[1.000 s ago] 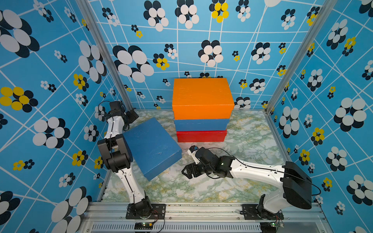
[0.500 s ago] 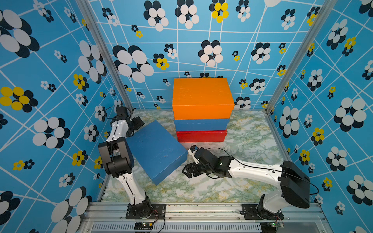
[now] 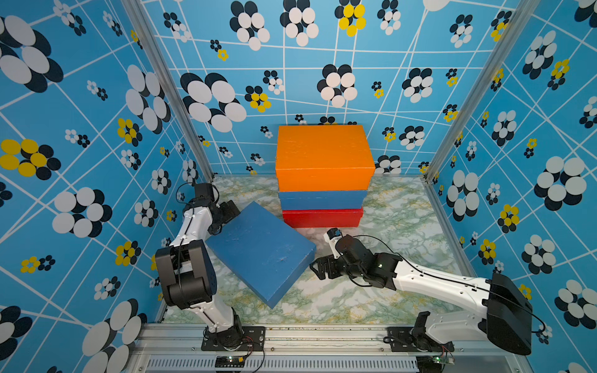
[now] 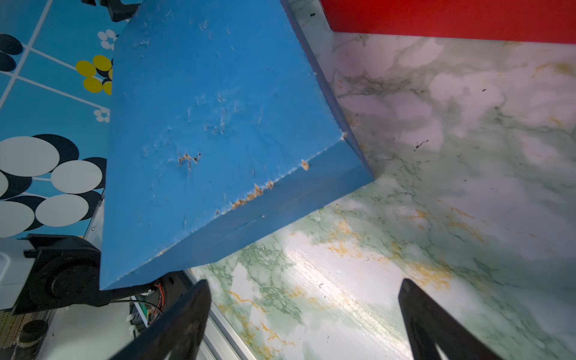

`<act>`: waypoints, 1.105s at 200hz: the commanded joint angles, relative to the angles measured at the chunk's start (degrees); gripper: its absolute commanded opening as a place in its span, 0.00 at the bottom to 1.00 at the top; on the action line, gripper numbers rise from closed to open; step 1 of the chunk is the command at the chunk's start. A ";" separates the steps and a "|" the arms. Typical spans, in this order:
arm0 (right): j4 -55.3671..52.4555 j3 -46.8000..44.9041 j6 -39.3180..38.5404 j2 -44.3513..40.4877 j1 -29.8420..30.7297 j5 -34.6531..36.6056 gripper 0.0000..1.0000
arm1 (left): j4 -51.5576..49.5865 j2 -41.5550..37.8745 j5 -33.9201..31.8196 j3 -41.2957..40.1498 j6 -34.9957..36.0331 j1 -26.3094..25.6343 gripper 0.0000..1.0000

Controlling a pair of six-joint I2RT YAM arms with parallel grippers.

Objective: Stack the shoeboxes
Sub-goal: Move the shoebox to the center of the board.

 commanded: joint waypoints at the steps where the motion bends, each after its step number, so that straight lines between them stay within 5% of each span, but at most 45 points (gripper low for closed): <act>1: 3.14 -2.25 1.71 -1.88 -0.21 -1.50 0.96 | 1.24 -4.20 1.75 -4.80 -1.68 -1.41 0.97; 68: 5.41 -5.03 4.64 -2.80 -0.30 -4.51 0.95 | 0.98 -14.48 0.89 -11.17 -4.32 -7.10 0.97; 221: 5.88 -0.26 6.90 3.86 -2.72 -1.89 0.94 | 3.64 -19.01 6.09 -18.27 -4.71 -9.88 0.96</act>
